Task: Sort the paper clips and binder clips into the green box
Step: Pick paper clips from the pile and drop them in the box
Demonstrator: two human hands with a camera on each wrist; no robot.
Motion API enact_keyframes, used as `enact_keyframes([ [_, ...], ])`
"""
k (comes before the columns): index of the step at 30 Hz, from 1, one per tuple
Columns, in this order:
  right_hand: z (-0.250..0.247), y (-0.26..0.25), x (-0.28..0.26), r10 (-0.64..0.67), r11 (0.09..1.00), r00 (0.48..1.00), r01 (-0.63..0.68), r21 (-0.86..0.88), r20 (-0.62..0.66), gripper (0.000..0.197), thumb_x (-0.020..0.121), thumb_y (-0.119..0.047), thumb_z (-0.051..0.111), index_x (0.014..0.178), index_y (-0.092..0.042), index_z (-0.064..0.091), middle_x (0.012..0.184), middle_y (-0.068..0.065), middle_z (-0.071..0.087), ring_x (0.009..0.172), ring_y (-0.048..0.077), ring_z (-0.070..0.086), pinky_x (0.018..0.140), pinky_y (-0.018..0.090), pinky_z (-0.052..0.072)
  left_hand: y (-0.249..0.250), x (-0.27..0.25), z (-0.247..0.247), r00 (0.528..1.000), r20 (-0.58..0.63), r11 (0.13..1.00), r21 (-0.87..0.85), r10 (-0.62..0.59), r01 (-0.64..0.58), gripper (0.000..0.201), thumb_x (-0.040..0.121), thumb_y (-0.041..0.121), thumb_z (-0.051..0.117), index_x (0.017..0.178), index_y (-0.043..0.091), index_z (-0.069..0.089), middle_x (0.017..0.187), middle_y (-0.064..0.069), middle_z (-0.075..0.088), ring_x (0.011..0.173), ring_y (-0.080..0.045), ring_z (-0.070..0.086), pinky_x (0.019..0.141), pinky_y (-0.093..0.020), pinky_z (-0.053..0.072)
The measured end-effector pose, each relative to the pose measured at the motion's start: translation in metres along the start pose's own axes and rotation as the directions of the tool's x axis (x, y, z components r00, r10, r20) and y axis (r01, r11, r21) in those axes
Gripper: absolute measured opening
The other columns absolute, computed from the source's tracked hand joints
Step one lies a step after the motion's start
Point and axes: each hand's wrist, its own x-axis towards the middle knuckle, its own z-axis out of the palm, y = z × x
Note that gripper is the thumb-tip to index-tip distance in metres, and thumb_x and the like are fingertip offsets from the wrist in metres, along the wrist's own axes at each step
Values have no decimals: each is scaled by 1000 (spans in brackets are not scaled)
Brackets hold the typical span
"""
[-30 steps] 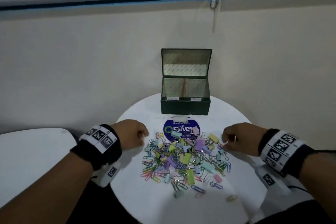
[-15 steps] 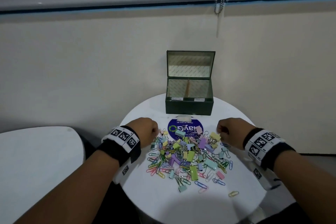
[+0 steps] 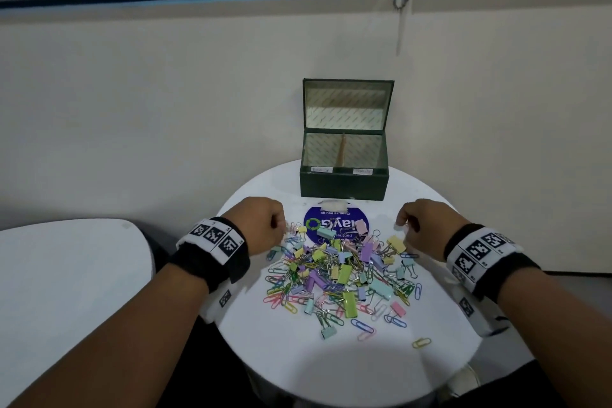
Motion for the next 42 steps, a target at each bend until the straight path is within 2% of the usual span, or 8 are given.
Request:
enact_keyframes([
  [4,-2,0,1,-26,1000,998,26,-5,-61,24,86,-5,53,75,-25,59,91,-2,54,82,18,53,73,24,39,-6,-3,-4,988,-150,998,-58,-39,30,14,88,9,54,88,19,63,81,7,62,79,-16,59,70,-25,44],
  [7,-5,0,-1,-13,998,1000,12,-63,-28,30,93,-7,44,67,-21,44,78,0,51,79,23,51,62,25,34,-11,1,-1,997,-56,998,-33,-50,48,37,92,0,40,99,22,70,94,-2,57,83,-20,58,71,-23,38],
  [9,-10,-1,-5,-25,996,999,29,-88,42,34,97,-10,39,64,-21,37,67,-5,44,75,22,47,54,21,27,-10,2,1,996,39,996,-27,-79,80,38,92,0,39,91,16,73,91,-4,54,80,-20,56,66,-23,36],
  [14,-11,9,-22,-15,993,981,38,-115,192,17,84,-21,55,68,-26,53,72,-12,59,73,10,56,64,22,43,0,4,5,994,88,998,-9,-67,68,30,98,15,38,85,20,65,95,0,48,83,-16,56,79,-28,43],
  [18,-5,11,-21,-57,993,971,79,-89,231,17,81,-18,54,65,-25,54,71,-10,64,73,11,60,73,27,55,-1,10,9,989,130,996,56,-77,70,29,98,10,44,106,20,69,102,2,44,99,-21,59,83,-23,39],
  [26,-49,-3,6,-76,980,973,113,-165,220,22,83,-22,59,66,-25,47,67,-10,54,66,14,50,61,22,39,2,6,7,993,118,997,83,-13,4,22,94,35,61,104,21,76,100,1,59,94,-18,60,80,-25,44],
  [35,-94,-66,99,-84,990,996,84,-110,4,7,84,-18,62,79,-20,57,80,-1,60,78,21,57,68,28,44,1,10,12,990,133,993,105,44,-59,17,92,26,58,94,23,75,102,2,54,93,-17,59,82,-29,49],
  [42,-84,-67,117,-62,998,995,63,3,-79,23,91,-18,61,113,-25,64,126,3,62,109,23,60,88,31,50,-4,11,15,995,48,994,57,87,-90,20,98,32,53,98,25,72,96,6,50,83,-12,57,76,-26,47],
])
